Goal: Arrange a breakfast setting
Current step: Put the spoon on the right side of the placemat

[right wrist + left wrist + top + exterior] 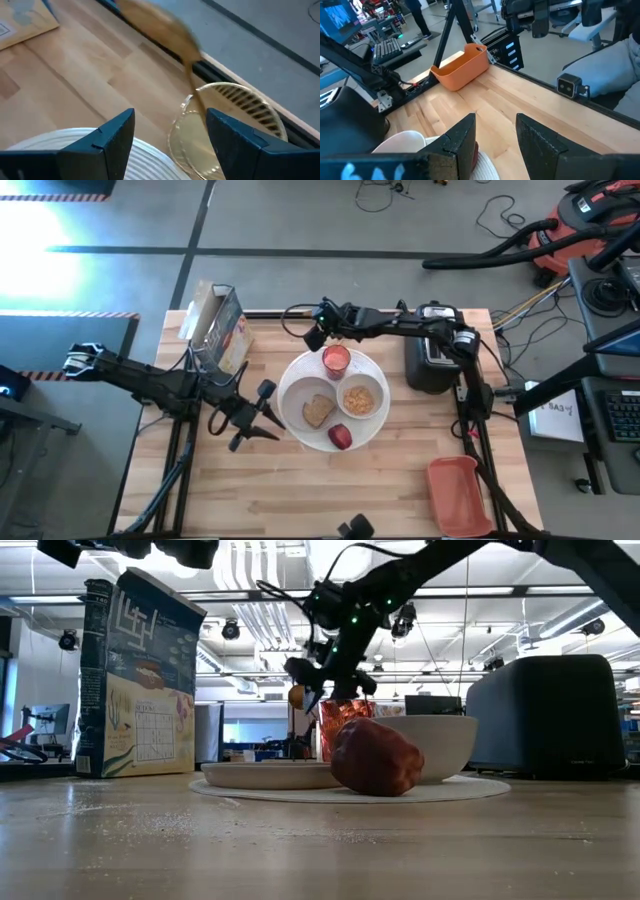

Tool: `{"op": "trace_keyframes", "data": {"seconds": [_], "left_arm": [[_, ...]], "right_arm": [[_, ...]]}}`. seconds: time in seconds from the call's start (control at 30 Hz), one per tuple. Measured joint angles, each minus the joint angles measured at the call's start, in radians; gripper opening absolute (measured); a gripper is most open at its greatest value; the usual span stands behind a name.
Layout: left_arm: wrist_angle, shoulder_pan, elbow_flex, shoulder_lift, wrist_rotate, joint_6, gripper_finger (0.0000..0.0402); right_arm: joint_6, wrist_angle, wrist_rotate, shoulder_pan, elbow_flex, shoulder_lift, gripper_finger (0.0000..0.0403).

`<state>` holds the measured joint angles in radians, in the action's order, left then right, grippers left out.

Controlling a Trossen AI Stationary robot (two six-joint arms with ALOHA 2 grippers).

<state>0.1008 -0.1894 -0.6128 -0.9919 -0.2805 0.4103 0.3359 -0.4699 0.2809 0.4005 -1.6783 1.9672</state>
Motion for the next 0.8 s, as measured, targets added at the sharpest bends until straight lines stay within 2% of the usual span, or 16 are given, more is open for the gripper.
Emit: {"op": "trace_keyframes", "data": {"seconds": [0.17, 0.63, 0.8], "left_arm": [[-0.011, 0.0, 0.0, 0.002, 0.01, 0.0, 0.0125], [-0.014, 0.0, 0.0, 0.002, 0.011, 0.0, 0.0125], [-0.014, 0.001, 0.0, 0.002, 0.011, 0.0, 0.0125]], "right_arm": [[-0.044, 0.058, 0.059, 0.003, 0.0, 0.028, 0.0233], [-0.102, 0.154, 0.101, 0.025, -0.001, 0.046, 0.0232], [-0.104, 0.154, 0.094, 0.036, -0.001, 0.053, 0.0211]]}}
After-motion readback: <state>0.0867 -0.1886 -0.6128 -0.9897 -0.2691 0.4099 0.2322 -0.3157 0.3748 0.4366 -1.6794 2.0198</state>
